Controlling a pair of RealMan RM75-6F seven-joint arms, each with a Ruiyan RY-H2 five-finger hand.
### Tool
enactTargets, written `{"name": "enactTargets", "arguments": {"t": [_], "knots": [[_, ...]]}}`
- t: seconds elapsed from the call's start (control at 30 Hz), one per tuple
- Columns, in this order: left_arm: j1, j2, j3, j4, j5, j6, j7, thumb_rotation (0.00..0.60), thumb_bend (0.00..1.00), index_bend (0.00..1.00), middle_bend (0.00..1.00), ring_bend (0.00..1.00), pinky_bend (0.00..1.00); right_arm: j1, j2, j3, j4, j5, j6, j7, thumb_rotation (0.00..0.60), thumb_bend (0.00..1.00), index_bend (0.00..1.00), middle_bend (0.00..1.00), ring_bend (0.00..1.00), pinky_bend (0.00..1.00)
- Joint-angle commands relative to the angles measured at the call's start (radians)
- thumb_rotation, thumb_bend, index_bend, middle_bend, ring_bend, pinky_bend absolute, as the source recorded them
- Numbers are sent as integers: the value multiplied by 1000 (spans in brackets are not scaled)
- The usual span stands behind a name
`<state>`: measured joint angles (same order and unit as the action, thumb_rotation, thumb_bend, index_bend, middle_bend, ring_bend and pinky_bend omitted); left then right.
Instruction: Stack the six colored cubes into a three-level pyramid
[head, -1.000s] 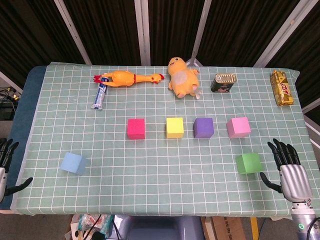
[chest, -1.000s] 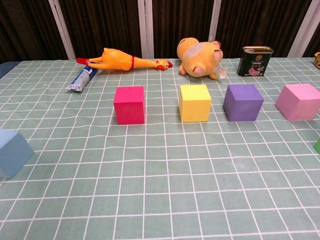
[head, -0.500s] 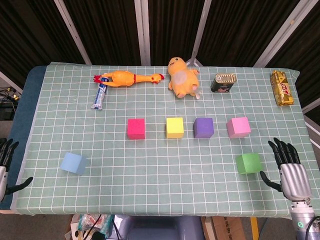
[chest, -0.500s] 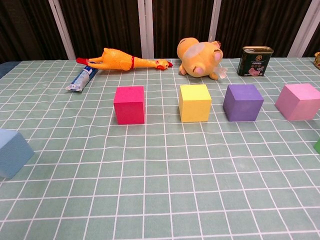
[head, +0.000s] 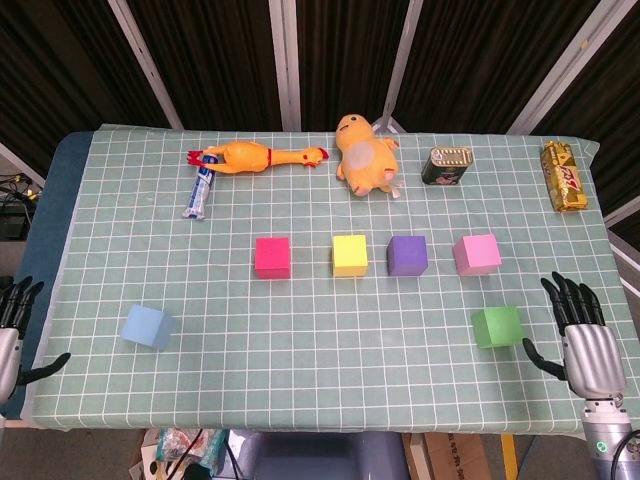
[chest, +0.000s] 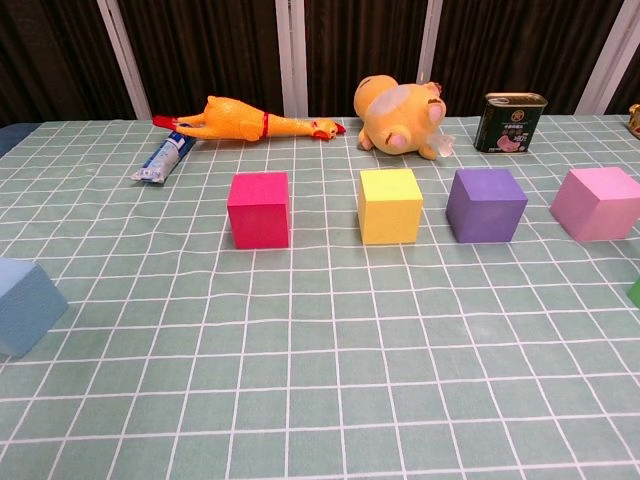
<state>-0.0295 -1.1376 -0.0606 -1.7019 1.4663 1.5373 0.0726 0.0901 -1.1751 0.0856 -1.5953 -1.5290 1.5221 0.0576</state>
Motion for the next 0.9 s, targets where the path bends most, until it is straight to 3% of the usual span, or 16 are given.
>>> {"name": "enactTargets", "arguments": {"t": [0.03,0.23,0.43,0.73,0.9], "knots": [[-10,5,-14,-30,-19,-10,12,600,42,0,0,0,19,0,-2,2,2,2,1,0,600,330,0,0,0,0],[-77,33,-72,-131,-110,-98,84,600,49,0,5,0,30,3,-8,6,2,16,-9,-3,600,330,0,0,0,0],[-228,39,-159,-218,-264,-267,247,600,75,0,97,1,67,5,-9,10,-1,21,-11,-1,600,330,0,0,0,0],[-486,-53,-285,-246,-561,-403,500,600,78,0,165,18,89,9,-5,12,-8,35,-29,22,600,331,0,0,0,0],[-615,-120,-317,-215,-746,-428,612,600,78,0,164,18,89,12,0,13,-14,43,-41,42,600,330,0,0,0,0]]}}
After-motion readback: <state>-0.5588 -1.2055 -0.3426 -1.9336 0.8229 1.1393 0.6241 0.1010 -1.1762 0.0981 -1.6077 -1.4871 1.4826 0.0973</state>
